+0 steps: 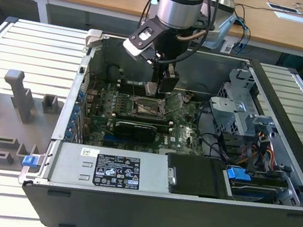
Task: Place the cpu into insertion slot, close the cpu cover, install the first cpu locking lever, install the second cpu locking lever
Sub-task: 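Place the cpu into insertion slot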
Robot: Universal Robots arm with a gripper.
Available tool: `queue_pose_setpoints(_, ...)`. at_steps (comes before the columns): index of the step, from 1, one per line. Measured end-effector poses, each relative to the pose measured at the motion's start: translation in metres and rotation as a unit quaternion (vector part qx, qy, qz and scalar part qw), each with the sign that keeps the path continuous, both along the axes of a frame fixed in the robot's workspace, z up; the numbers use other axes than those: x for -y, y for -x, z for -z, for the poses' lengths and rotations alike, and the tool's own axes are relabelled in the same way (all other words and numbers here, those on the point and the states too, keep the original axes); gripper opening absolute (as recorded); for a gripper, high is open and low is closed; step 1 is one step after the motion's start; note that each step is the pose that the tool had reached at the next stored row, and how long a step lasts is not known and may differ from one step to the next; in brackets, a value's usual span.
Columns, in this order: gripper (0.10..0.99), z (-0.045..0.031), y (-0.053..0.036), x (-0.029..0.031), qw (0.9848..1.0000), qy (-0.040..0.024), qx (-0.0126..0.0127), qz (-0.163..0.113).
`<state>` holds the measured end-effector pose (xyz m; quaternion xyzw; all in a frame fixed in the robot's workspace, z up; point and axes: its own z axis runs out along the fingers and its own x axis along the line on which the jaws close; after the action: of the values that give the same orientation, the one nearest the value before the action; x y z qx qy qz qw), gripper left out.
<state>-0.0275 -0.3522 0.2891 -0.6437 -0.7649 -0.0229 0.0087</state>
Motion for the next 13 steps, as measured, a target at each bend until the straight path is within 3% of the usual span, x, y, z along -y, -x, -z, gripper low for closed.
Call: queue_pose_setpoints(13, 0.541, 0.0069, 0.0, 0.0, 1.0, 0.0, -0.001, 0.0)
